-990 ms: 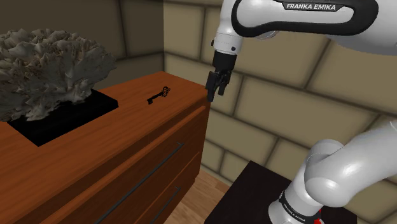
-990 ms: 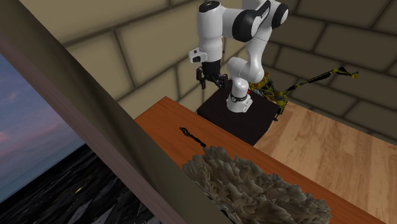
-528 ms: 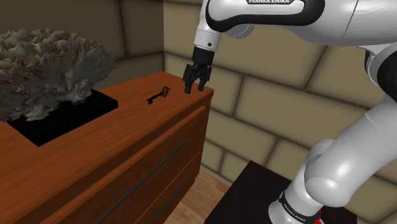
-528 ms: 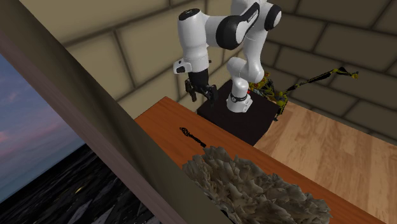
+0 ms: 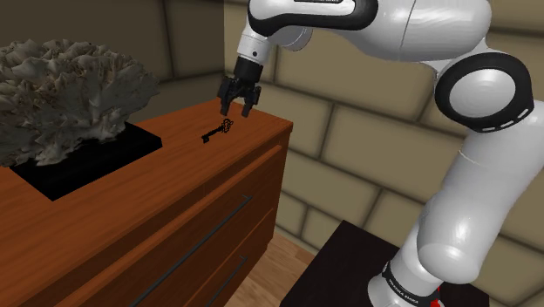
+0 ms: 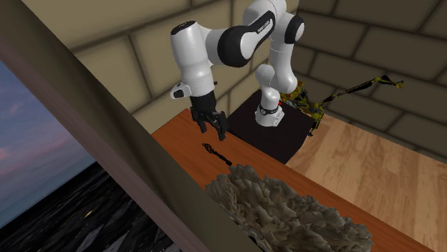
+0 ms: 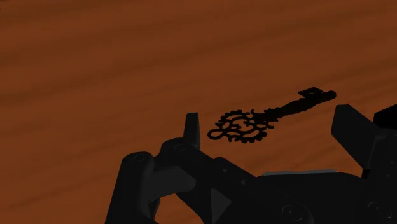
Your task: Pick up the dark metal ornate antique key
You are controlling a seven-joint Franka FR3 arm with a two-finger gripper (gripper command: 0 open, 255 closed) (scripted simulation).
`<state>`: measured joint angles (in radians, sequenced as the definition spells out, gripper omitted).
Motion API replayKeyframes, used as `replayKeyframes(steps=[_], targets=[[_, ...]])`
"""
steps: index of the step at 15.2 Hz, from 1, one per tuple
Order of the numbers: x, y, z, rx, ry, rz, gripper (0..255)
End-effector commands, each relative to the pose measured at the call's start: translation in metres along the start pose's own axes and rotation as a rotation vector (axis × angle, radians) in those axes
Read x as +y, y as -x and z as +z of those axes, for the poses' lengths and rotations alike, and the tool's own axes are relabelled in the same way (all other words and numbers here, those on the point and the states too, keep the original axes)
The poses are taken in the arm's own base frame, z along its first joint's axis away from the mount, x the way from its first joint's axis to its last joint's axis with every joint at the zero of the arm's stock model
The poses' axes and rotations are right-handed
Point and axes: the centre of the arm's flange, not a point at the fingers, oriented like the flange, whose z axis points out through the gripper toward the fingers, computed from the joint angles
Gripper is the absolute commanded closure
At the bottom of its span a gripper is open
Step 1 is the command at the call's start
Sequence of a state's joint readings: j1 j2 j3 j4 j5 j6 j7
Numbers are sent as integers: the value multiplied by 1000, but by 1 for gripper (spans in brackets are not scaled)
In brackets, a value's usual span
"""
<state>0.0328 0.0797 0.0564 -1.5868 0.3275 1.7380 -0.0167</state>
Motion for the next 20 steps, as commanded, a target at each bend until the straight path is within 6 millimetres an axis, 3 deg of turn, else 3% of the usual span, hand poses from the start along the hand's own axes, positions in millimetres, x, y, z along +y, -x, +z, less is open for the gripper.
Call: replayKeyframes(steps=[1,9,11,12,20], targets=[[1,-26,1,11,-29,11,0],[13,-26,39,12,-33,13,0],[13,-26,39,12,-33,13,0],[13,-26,39,12,-33,13,255],[13,-26,39,12,-33,13,255]])
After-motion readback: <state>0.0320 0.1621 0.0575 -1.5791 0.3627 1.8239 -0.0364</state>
